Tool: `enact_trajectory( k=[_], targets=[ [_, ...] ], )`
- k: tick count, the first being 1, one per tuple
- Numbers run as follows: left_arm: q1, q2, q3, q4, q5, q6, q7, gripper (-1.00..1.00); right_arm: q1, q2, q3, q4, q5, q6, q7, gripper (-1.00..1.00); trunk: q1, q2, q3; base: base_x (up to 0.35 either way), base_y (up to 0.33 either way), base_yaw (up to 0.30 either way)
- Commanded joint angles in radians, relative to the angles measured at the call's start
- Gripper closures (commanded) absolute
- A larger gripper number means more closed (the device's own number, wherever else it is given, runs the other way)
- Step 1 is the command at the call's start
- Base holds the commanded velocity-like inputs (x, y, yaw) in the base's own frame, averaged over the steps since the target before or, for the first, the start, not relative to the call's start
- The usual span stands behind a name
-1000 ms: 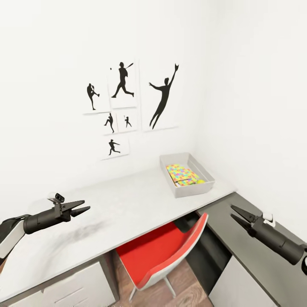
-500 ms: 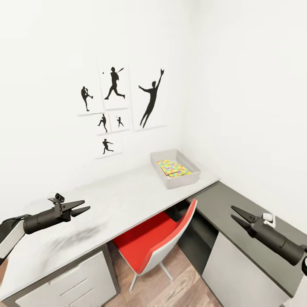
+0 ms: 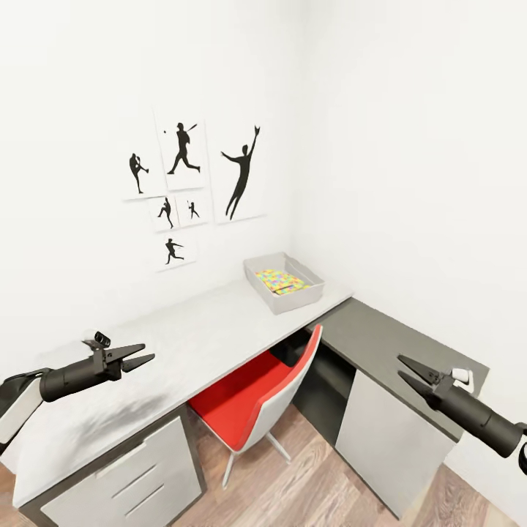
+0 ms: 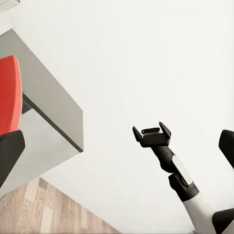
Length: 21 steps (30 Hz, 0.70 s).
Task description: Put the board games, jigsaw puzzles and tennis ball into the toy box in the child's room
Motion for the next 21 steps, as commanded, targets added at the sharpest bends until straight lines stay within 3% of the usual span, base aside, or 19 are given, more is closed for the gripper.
enact_trajectory(
  k=[1,21],
  targets=[
    [-0.001,0.001,-0.004,0.000,0.007,0.009,-0.001,-1.00,-0.001,0.000,-0.001,0.000,-0.005,0.008,-0.001,-1.00,0.000,-0.002,-0.001,-0.212,0.221,-0.226],
    [-0.001,0.001,-0.004,0.000,0.007,0.009,-0.001,-1.00,-0.001,0.000,-0.001,0.013,-0.006,0.007,0.000,-1.00,0.000,-0.002,0.020,-0.165,0.210,-0.226]
  ],
)
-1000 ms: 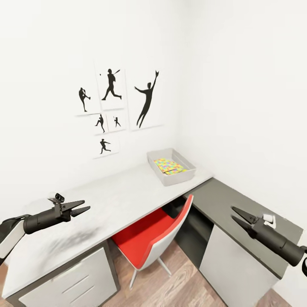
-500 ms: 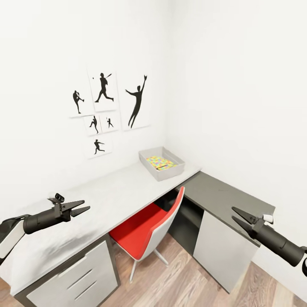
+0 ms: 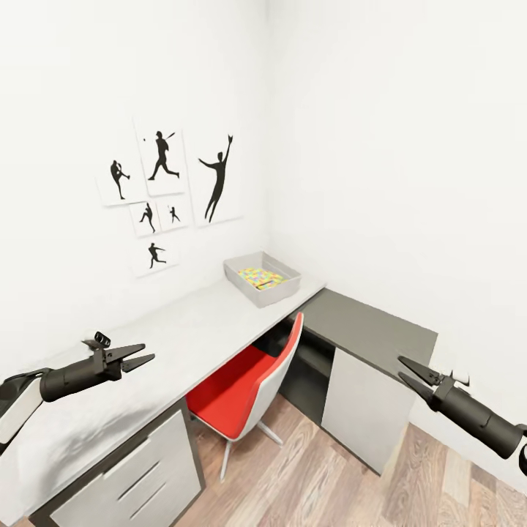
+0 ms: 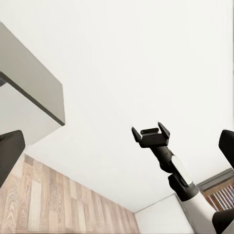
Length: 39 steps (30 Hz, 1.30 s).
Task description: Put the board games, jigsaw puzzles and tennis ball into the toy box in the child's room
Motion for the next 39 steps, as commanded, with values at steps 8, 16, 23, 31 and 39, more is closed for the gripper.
enact_trajectory(
  k=[8,16,23,31,39],
  targets=[
    [-0.001,0.001,-0.004,0.000,0.007,0.009,-0.001,-1.00,-0.001,0.000,-0.001,0.002,-0.005,0.007,-0.001,-1.00,0.000,-0.002,0.006,-0.114,0.151,-0.226],
    [-0.001,0.001,-0.004,0.000,0.007,0.005,-0.001,-1.00,-0.001,0.000,-0.001,0.002,-0.005,0.007,-0.001,-1.00,0.000,-0.002,0.015,-0.095,0.030,-0.226],
    [-0.001,0.001,-0.004,0.000,0.007,0.004,-0.001,-1.00,-0.001,0.000,-0.001,0.002,-0.005,0.008,-0.001,-1.00,0.000,-0.002,0.022,-0.063,0.002,-0.226],
    [-0.001,0.001,-0.004,0.000,0.007,0.004,-0.001,-1.00,-0.001,0.000,-0.001,0.004,-0.005,0.007,-0.001,-1.00,0.000,-0.002,0.031,-0.008,0.000,-0.226],
    [-0.001,0.001,-0.004,0.000,0.007,0.004,-0.001,-1.00,-0.002,0.000,-0.001,0.008,-0.005,0.007,-0.001,-1.00,0.000,-0.002,0.040,0.000,0.000,-0.226]
  ],
)
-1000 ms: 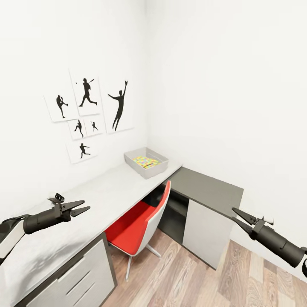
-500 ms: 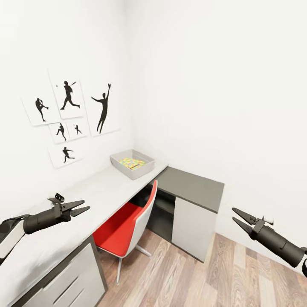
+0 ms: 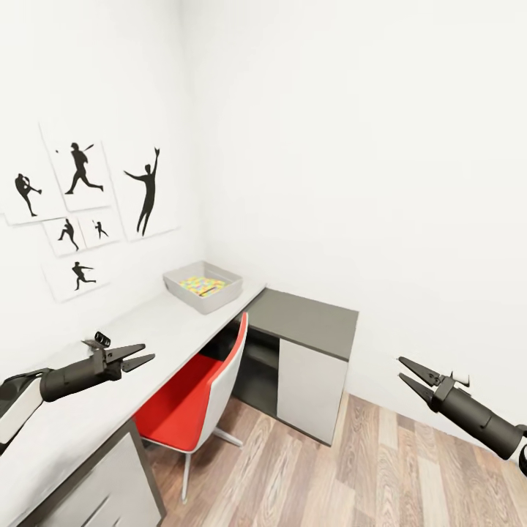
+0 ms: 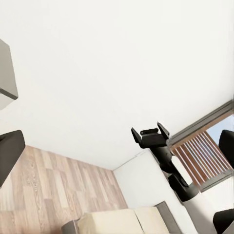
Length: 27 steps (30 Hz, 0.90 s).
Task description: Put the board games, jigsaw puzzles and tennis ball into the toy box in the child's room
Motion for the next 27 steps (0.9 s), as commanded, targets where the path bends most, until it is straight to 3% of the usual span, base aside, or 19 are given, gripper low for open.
enact_trajectory(
  k=[1,10,27],
  targets=[
    [-0.001,0.001,-0.004,0.000,0.007,0.009,-0.001,-1.00,-0.001,0.000,-0.001,0.000,-0.006,0.008,-0.001,-1.00,0.001,-0.002,-0.001,0.000,0.000,-0.226],
    [-0.001,0.001,-0.004,0.000,0.007,0.009,-0.001,-1.00,-0.001,0.000,-0.001,0.001,-0.005,0.008,-0.001,-1.00,0.001,-0.002,0.009,-0.011,0.000,-0.226],
    [0.003,0.001,-0.004,0.000,0.007,0.009,-0.001,-1.00,-0.002,0.000,-0.001,0.002,-0.004,0.008,-0.002,-1.00,0.001,-0.002,0.027,-0.127,0.000,-0.226]
  ],
)
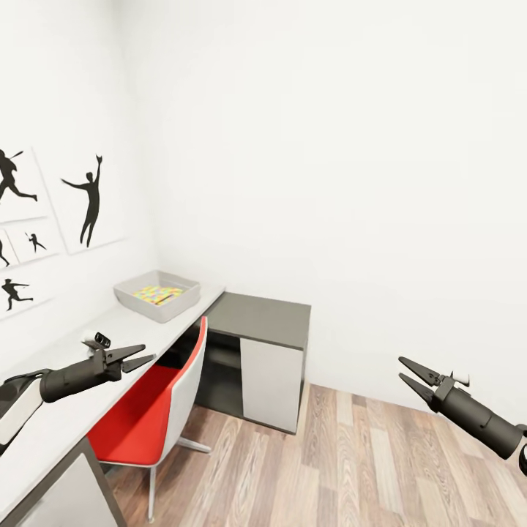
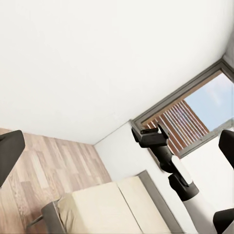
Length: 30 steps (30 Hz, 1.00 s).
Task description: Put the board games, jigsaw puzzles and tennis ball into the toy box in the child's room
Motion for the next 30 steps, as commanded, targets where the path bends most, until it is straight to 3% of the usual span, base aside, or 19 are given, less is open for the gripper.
enact_trajectory(
  k=[1,11,15,17,18,22,24,30],
  targets=[
    [0.000,0.001,-0.004,0.000,0.007,0.009,-0.001,-1.00,-0.001,0.000,-0.001,0.001,-0.006,0.008,0.000,-1.00,0.000,-0.001,0.001,-0.019,0.000,-0.226],
    [0.000,-0.005,-0.006,0.000,0.006,0.008,0.004,-1.00,-0.003,0.002,0.006,-0.001,0.003,0.002,-0.012,-1.00,0.000,-0.001,0.009,-0.004,0.000,-0.160],
    [0.001,-0.010,-0.012,0.000,0.005,0.008,0.017,-1.00,-0.010,0.004,0.006,-0.001,0.077,0.001,-0.031,-1.00,0.000,-0.001,0.010,0.000,0.000,-0.019],
    [0.001,-0.013,-0.025,0.000,-0.012,0.009,0.042,-1.00,-0.013,0.005,0.006,0.000,0.139,0.002,-0.053,-1.00,0.000,-0.001,0.010,0.000,0.000,-0.006],
    [0.000,-0.014,-0.029,0.000,-0.020,0.009,0.051,-1.00,-0.014,0.005,0.006,0.000,0.151,0.002,-0.060,-1.00,0.000,-0.001,0.010,0.000,0.000,-0.004],
    [-0.002,-0.052,-0.040,0.000,-0.084,0.009,0.120,-1.00,-0.017,0.012,0.007,0.024,0.184,0.002,-0.113,-1.00,0.000,-0.001,0.010,0.000,0.000,-0.001],
    [-0.003,-0.091,-0.041,0.000,-0.119,0.009,0.170,-1.00,-0.021,0.021,0.008,0.054,0.192,0.003,-0.152,-1.00,0.000,-0.001,0.010,0.000,0.000,0.000],
    [-0.006,-0.180,-0.047,-0.001,-0.152,0.009,0.294,-1.00,-0.081,0.047,0.012,0.137,0.204,0.014,-0.245,-1.00,0.000,-0.001,0.010,0.000,0.000,0.000]
  ],
)
